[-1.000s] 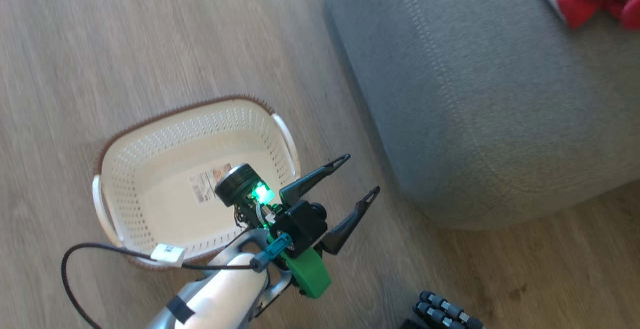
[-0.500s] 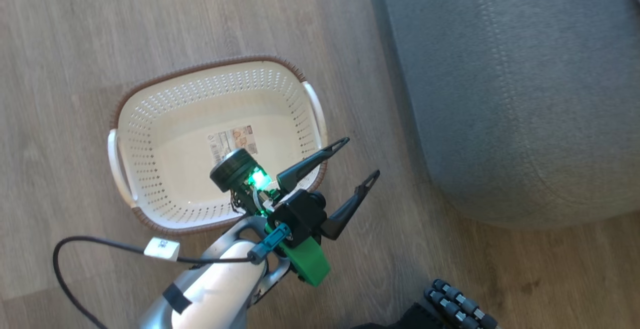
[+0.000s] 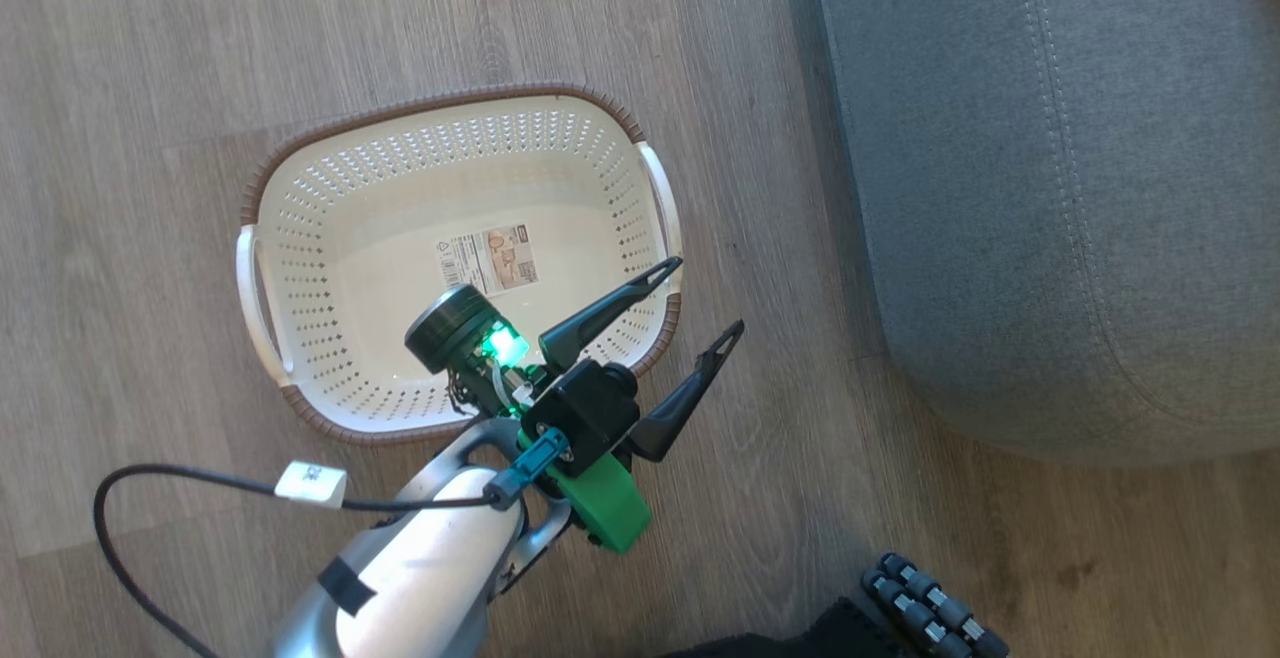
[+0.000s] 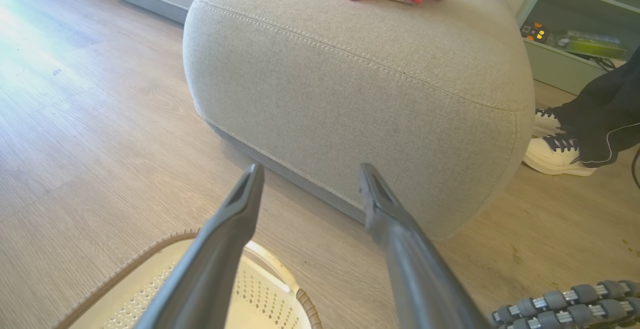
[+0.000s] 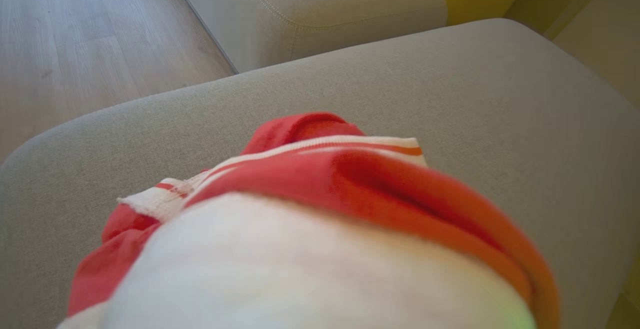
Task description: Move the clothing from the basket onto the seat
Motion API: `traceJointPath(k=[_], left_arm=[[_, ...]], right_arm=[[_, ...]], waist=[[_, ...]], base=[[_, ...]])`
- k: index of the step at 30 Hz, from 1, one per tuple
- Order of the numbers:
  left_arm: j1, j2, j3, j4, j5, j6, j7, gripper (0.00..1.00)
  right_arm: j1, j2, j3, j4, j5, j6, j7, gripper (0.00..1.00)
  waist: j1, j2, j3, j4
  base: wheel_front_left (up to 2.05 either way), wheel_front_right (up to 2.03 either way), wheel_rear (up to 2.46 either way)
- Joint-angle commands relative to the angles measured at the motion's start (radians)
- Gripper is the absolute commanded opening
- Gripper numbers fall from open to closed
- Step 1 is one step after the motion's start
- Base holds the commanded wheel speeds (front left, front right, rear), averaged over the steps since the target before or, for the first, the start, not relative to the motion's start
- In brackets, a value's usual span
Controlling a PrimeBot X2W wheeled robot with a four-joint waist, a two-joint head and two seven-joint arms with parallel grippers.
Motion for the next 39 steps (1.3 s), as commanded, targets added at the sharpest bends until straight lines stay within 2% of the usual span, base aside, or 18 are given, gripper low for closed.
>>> traceJointPath(k=[1, 3, 4, 5, 6, 13, 17, 22, 30, 35, 39], left_arm=[[-0.015, -0.009, 0.026, -0.032, -0.001, -0.001, -0.005, 1.00], [-0.015, -0.010, 0.029, -0.032, -0.001, -0.001, -0.005, 1.00], [-0.014, -0.010, 0.031, -0.031, -0.001, -0.001, -0.005, 1.00], [-0.013, -0.009, 0.031, -0.031, 0.000, -0.001, -0.005, 1.00], [-0.011, -0.009, 0.032, -0.030, 0.000, -0.001, -0.005, 1.00], [0.003, -0.011, 0.033, -0.021, -0.004, -0.001, -0.005, 1.00], [0.012, -0.028, 0.043, -0.023, -0.025, -0.001, -0.005, 1.00], [0.020, -0.048, 0.046, -0.027, -0.045, -0.001, -0.005, 1.00], [0.054, -0.087, 0.043, -0.069, -0.078, -0.001, -0.005, 1.00], [0.075, -0.095, 0.040, -0.098, -0.093, -0.001, -0.005, 1.00], [0.103, -0.097, 0.048, -0.119, -0.112, -0.001, -0.005, 1.00]], right_arm=[[0.016, -0.027, -0.012, -0.022, -0.012, 0.000, 0.021, 0.00], [0.039, -0.031, -0.018, -0.021, -0.036, 0.000, 0.069, 0.00], [0.048, -0.031, -0.021, -0.021, -0.048, 0.000, 0.094, 0.14], [0.050, -0.031, -0.029, -0.021, -0.058, 0.000, 0.105, 0.85], [0.049, -0.030, -0.042, -0.021, -0.063, 0.000, 0.113, 1.00], [0.048, 0.024, -0.053, -0.021, -0.120, 0.000, 0.257, 1.00], [0.044, 0.034, -0.039, -0.020, -0.141, 0.000, 0.305, 1.00], [0.030, 0.043, 0.007, -0.020, -0.156, 0.000, 0.419, 1.00], [-0.032, 0.014, 0.188, -0.062, -0.130, 0.000, 0.702, 1.00], [-0.054, -0.032, 0.307, -0.175, -0.052, 0.000, 0.787, 1.00], [-0.051, -0.066, 0.381, -0.290, 0.053, 0.000, 0.832, 1.00]], waist=[[-0.0001, 0.0000, -0.001, 0.001], [-0.0001, 0.0000, -0.002, 0.000], [-0.0001, 0.0000, -0.003, -0.001], [-0.0001, 0.0000, -0.004, -0.002], [-0.0001, 0.0000, -0.004, -0.004], [-0.0001, 0.0000, -0.031, -0.019], [-0.0001, 0.0000, -0.050, -0.023], [-0.0001, 0.0000, -0.095, -0.025], [-0.0001, 0.0000, -0.193, -0.011], [-0.0001, 0.0000, -0.242, -0.001], [-0.0001, 0.0000, -0.306, 0.004]], base=[[0.00, 0.00, 0.00], [0.00, 0.00, 0.00], [0.00, 0.00, 0.00], [0.00, 0.00, 0.00], [0.00, 0.00, 0.00], [0.00, 0.00, 0.00], [0.00, 0.00, 0.00], [0.00, 0.00, 0.00], [0.00, 0.00, 0.00], [0.00, 0.00, 0.00], [0.00, 0.00, 0.00]])
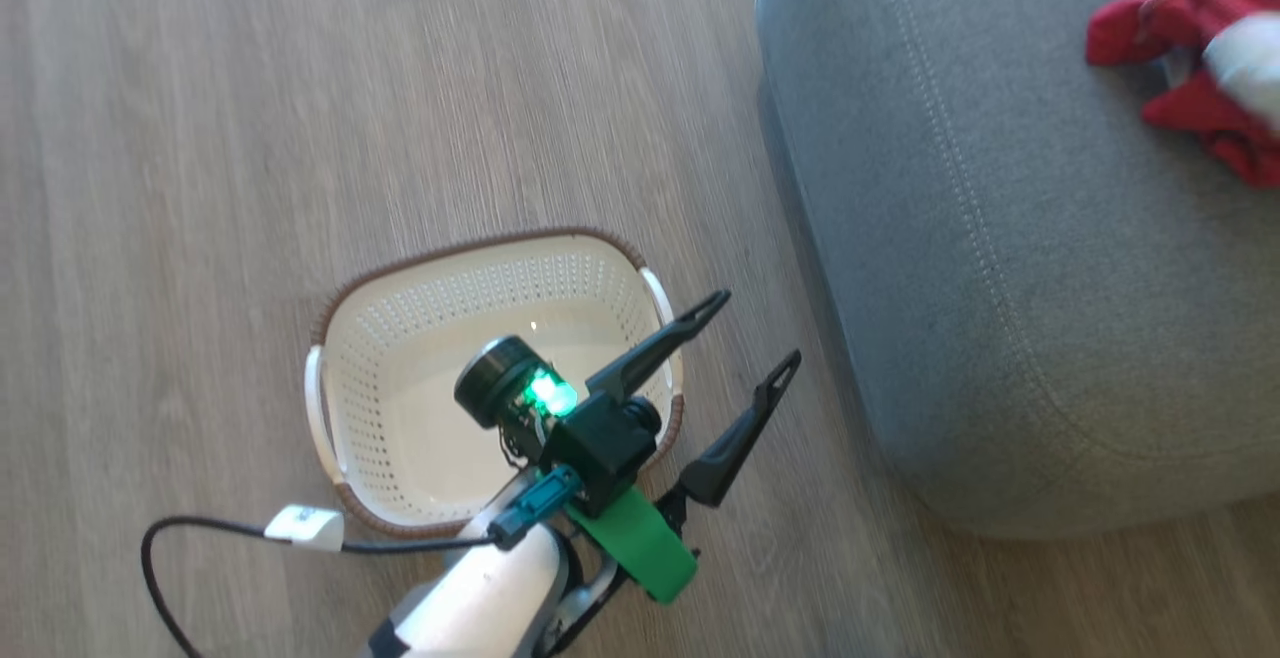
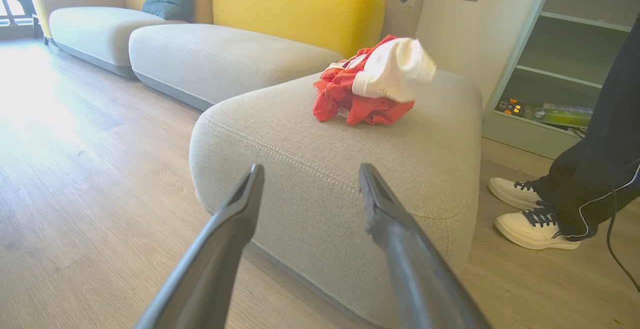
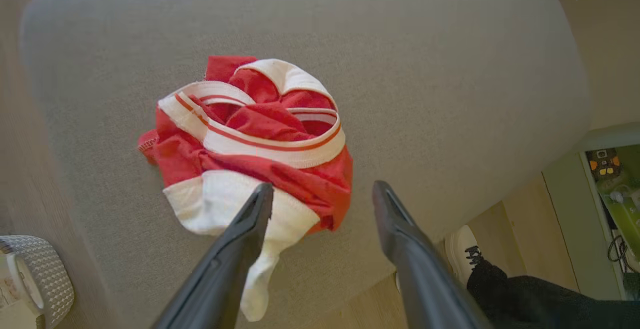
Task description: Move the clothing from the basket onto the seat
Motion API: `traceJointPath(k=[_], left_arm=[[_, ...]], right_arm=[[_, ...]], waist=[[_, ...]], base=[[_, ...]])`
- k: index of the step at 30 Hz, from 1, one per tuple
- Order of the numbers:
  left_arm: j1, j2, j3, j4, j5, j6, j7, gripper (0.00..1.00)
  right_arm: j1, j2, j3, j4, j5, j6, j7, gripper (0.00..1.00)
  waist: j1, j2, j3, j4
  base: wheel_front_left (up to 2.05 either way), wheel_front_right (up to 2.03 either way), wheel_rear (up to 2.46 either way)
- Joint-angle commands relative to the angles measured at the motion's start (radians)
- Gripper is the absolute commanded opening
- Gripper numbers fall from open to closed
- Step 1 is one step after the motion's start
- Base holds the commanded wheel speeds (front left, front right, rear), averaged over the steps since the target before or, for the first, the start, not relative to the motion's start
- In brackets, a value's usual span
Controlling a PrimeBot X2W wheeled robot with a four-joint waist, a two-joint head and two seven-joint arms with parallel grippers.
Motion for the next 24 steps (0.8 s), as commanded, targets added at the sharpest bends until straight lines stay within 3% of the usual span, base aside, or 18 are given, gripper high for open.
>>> traceJointPath(k=[1, 4, 11, 17, 18, 20, 24], left_arm=[[0.007, -0.013, 0.033, -0.041, -0.007, -0.001, -0.005, 1.00], [0.027, -0.013, 0.040, -0.045, -0.014, 0.000, -0.005, 1.00], [0.055, -0.013, 0.049, -0.055, -0.023, 0.014, -0.005, 1.00], [0.070, -0.013, 0.060, -0.051, -0.026, 0.021, -0.005, 1.00], [0.070, -0.013, 0.060, -0.051, -0.026, 0.021, -0.005, 1.00], [0.076, -0.013, 0.066, -0.051, -0.030, 0.025, -0.005, 1.00], [0.082, -0.013, 0.076, -0.054, -0.038, 0.031, -0.005, 1.00]], right_arm=[[-0.022, -0.032, 0.020, -0.064, 0.028, 0.000, 0.014, 1.00], [-0.014, -0.056, 0.047, -0.124, 0.072, 0.000, 0.001, 1.00], [0.050, -0.071, 0.030, -0.209, 0.167, 0.000, -0.208, 1.00], [0.185, -0.030, 0.012, -0.355, 0.344, 0.000, -0.506, 1.00], [0.185, -0.030, 0.012, -0.355, 0.344, 0.000, -0.506, 1.00], [0.275, -0.020, 0.024, -0.439, 0.419, 0.000, -0.649, 1.00], [0.361, -0.013, 0.026, -0.506, 0.485, 0.000, -0.769, 1.00]], waist=[[0.0000, 0.0000, -0.041, 0.004], [0.0000, 0.0000, -0.076, 0.006], [0.0000, 0.0000, -0.121, 0.016], [0.0000, 0.0000, -0.138, 0.016], [0.0000, 0.0000, -0.138, 0.016], [0.0000, 0.0000, -0.152, 0.019], [0.0000, 0.0000, -0.169, 0.025]], base=[[0.00, 0.00, 0.00], [0.00, 0.00, 0.00], [0.00, 0.00, 0.00], [0.00, 0.00, 0.00], [0.00, 0.00, 0.00], [0.00, 0.00, 0.00], [0.00, 0.00, 0.00]])
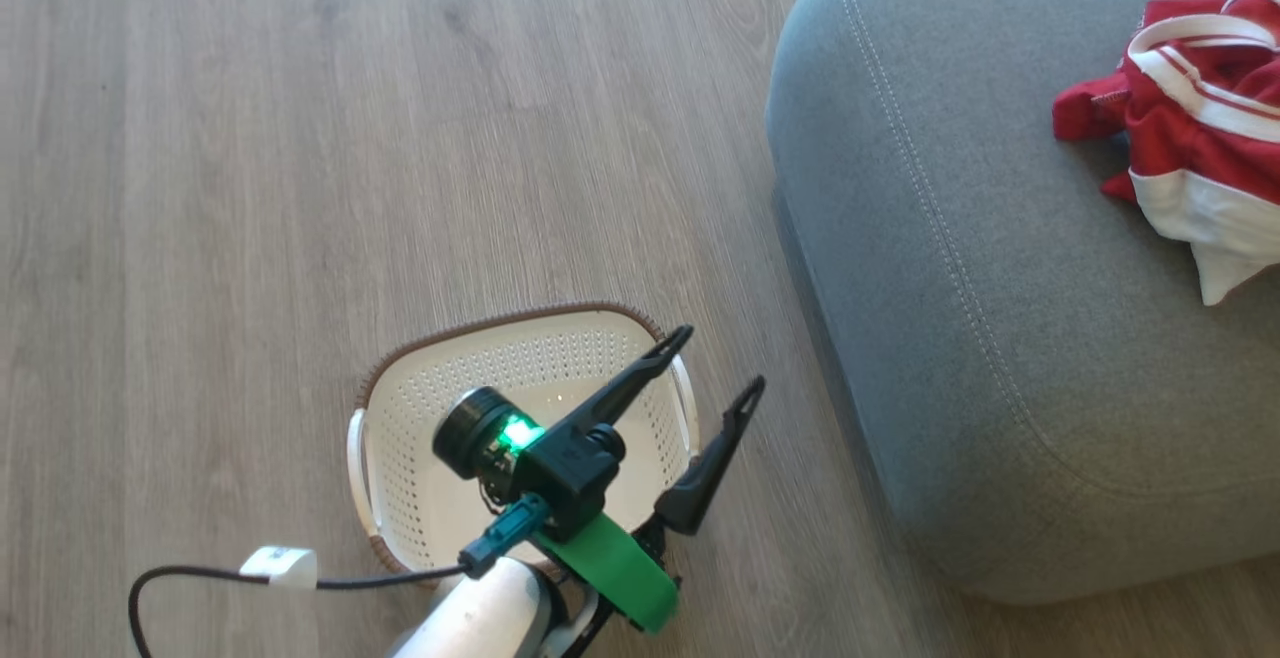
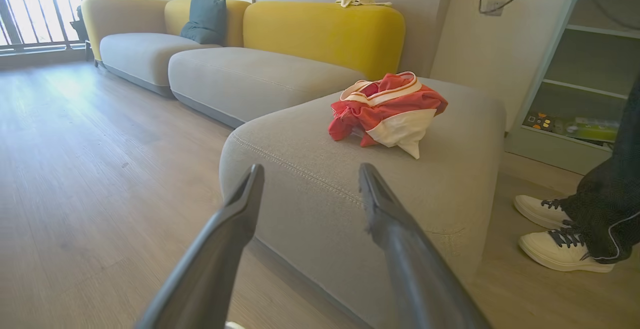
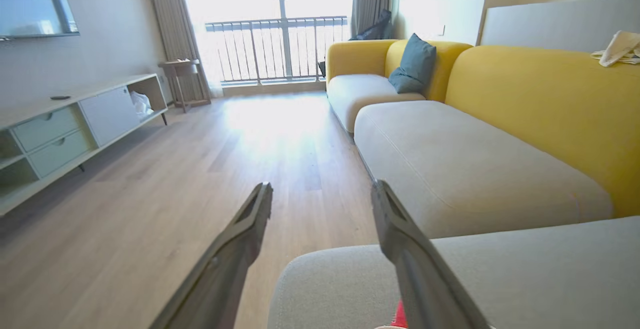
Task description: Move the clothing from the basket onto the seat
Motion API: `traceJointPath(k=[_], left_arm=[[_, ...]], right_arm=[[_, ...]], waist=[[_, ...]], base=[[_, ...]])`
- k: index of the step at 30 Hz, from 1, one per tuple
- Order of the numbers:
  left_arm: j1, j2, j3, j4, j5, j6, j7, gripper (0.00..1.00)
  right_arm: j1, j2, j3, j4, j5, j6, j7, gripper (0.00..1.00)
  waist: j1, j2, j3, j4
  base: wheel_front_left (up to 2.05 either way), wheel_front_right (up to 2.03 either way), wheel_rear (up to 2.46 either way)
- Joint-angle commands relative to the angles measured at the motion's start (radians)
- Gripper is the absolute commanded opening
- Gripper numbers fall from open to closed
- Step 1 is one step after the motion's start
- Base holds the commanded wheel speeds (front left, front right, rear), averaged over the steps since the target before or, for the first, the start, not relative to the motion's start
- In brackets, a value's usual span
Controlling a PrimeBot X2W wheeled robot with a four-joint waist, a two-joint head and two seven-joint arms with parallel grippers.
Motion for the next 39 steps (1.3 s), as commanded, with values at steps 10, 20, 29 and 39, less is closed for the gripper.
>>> traceJointPath(k=[10, 20, 29, 39], left_arm=[[0.010, -0.010, 0.083, -0.037, -0.008, 0.015, -0.005, 1.00], [0.022, -0.010, 0.163, -0.049, -0.011, 0.037, -0.005, 1.00], [0.062, -0.010, 0.234, -0.022, 0.013, 0.057, -0.005, 1.00], [0.120, -0.010, 0.341, -0.014, 0.039, 0.117, -0.005, 1.00]], right_arm=[[0.232, -0.013, 0.049, -0.217, 0.056, 0.000, -0.251, 1.00], [0.449, 0.078, 0.000, -0.273, 0.009, 0.000, -0.353, 1.00], [0.650, 0.240, -0.127, -0.340, -0.140, 0.000, -0.361, 1.00], [0.822, 0.380, -0.203, -0.408, -0.289, 0.000, -0.361, 1.00]], waist=[[0.0000, 0.0000, -0.059, 0.050], [0.0000, 0.0000, -0.100, 0.136], [0.0000, 0.0000, -0.148, 0.256], [0.0000, 0.0000, -0.174, 0.368]], base=[[0.00, 0.00, 0.00], [0.00, 0.00, 0.00], [0.00, 0.00, 0.00], [0.00, 0.00, 0.00]])
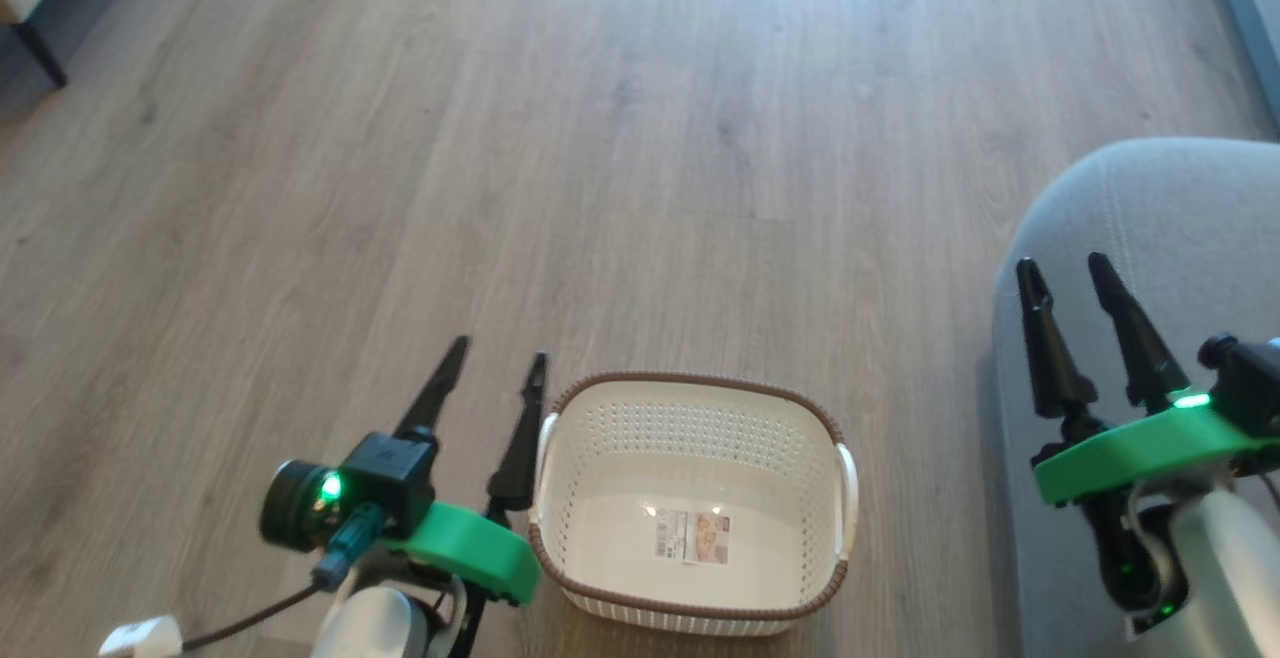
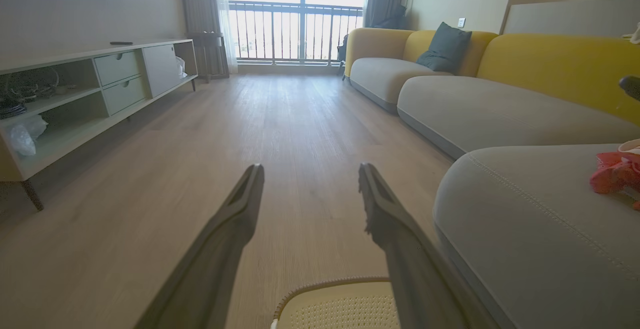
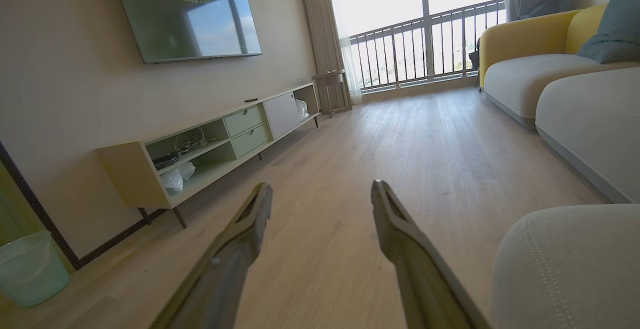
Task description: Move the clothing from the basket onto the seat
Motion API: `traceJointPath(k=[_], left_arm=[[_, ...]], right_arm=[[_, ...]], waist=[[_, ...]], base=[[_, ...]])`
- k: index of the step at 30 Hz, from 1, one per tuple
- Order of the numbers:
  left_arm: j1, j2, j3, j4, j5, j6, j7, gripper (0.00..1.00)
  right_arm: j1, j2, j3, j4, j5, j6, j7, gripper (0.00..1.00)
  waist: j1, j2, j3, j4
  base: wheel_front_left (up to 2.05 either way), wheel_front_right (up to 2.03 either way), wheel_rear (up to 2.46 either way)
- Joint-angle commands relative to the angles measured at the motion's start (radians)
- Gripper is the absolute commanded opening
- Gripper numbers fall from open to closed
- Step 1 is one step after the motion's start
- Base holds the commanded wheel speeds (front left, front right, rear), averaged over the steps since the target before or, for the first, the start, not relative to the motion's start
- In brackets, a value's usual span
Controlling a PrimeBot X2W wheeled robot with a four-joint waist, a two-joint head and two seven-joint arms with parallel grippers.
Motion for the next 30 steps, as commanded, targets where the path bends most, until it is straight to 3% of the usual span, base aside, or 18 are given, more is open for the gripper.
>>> traceJointPath(k=[1, 12, 22, 28, 30], left_arm=[[-0.017, -0.003, 0.059, -0.039, 0.008, 0.019, -0.005, 1.00], [-0.007, -0.003, 0.081, -0.087, 0.023, 0.044, -0.005, 1.00], [0.013, -0.003, 0.074, -0.072, 0.006, 0.106, -0.005, 1.00], [0.022, -0.003, 0.075, 0.001, -0.012, 0.076, -0.005, 1.00], [0.021, -0.003, 0.082, 0.012, -0.013, 0.089, -0.005, 1.00]], right_arm=[[0.003, 0.016, -0.003, -0.061, -0.027, 0.000, -0.009, 1.00], [0.105, 0.124, -0.051, -0.130, -0.121, 0.000, -0.009, 1.00], [0.154, 0.181, -0.051, -0.116, -0.180, 0.000, -0.009, 1.00], [0.175, 0.214, -0.078, -0.090, -0.187, 0.000, -0.009, 1.00], [0.179, 0.216, -0.077, -0.082, -0.195, 0.000, -0.009, 1.00]], waist=[[0.0001, 0.0000, -0.012, 0.026], [0.0001, 0.0000, 0.002, 0.043], [0.0001, 0.0000, 0.016, 0.026], [0.0001, 0.0000, 0.013, 0.013], [0.0001, 0.0000, 0.013, 0.010]], base=[[0.00, 0.00, 0.00], [0.00, 0.00, 0.00], [0.00, 0.00, 0.00], [0.00, 0.00, 0.00], [0.00, 0.00, 0.00]])
